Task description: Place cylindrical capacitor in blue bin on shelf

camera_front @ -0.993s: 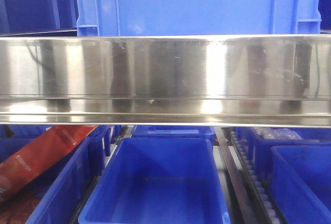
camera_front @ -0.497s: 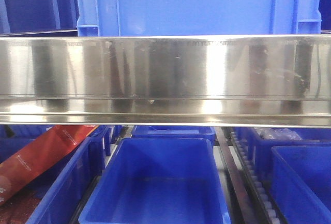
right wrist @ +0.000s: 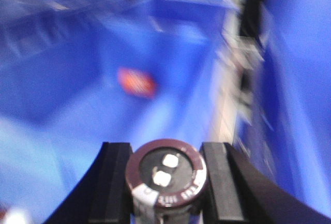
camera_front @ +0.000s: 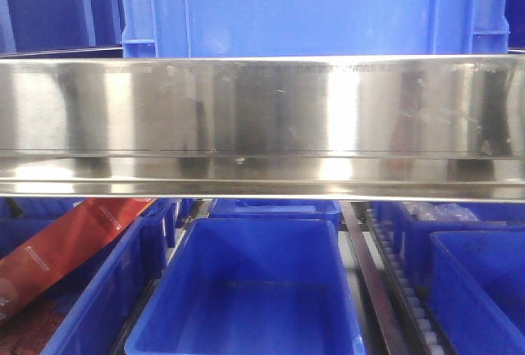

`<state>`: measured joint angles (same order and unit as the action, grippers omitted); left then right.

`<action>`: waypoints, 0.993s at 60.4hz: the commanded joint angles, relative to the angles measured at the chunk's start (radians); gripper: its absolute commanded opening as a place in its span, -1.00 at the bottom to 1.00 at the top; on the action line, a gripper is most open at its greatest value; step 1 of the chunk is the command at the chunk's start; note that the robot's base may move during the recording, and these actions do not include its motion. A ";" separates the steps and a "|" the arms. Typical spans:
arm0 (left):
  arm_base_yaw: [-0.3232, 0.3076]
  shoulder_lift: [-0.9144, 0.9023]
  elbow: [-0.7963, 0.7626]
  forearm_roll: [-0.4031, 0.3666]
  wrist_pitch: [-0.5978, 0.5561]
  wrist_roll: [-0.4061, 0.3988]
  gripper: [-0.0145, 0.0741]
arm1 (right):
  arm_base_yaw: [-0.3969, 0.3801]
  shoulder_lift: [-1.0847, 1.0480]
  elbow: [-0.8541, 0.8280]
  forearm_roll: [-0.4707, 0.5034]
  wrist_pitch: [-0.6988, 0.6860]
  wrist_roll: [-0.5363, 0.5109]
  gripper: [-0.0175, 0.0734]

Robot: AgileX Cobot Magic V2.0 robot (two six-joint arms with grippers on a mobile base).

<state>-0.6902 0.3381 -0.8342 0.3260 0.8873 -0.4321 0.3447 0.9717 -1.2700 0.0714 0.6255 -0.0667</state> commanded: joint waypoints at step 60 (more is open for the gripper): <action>-0.001 -0.027 0.006 0.005 -0.012 -0.008 -0.92 | 0.105 0.918 -0.659 0.036 0.248 0.026 -0.89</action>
<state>-0.6902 0.3163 -0.8319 0.3284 0.8873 -0.4359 0.4486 1.9006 -1.9145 0.1062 0.8773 -0.0448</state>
